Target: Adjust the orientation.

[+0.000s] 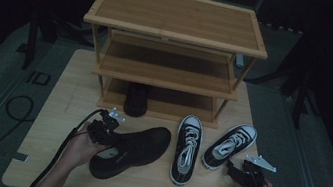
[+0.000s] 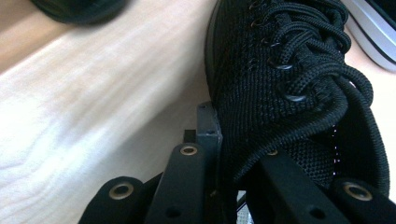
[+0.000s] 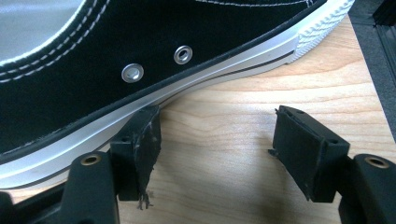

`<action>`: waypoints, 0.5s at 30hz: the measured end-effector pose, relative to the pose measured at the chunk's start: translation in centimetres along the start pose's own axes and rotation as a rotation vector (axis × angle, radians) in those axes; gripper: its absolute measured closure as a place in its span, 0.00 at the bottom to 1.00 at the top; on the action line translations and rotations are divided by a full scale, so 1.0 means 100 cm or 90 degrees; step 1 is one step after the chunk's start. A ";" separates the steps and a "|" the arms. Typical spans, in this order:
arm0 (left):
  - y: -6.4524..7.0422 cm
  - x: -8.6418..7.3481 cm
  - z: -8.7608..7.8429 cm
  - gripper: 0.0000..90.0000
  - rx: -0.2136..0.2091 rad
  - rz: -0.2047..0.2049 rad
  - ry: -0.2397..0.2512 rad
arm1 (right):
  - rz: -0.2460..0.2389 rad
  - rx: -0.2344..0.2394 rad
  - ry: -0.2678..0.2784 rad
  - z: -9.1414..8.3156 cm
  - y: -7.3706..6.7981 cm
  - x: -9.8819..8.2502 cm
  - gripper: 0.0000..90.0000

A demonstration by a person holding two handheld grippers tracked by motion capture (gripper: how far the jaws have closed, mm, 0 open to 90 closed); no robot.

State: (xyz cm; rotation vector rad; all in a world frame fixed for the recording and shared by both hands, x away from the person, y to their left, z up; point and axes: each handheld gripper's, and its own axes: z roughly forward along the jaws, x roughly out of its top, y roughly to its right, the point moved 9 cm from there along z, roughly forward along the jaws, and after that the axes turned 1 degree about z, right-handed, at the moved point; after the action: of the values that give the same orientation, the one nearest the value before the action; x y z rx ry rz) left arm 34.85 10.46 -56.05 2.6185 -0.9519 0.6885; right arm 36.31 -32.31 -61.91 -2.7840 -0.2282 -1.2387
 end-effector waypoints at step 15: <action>-0.018 0.048 0.017 0.97 0.049 -0.082 0.055 | 0.000 0.000 0.000 0.000 0.000 0.000 0.35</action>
State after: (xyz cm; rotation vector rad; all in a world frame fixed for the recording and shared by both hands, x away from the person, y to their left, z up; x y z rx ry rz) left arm 39.86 8.57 -55.17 2.6639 -0.7397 0.8119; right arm 36.32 -32.31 -61.90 -2.7838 -0.2275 -1.2386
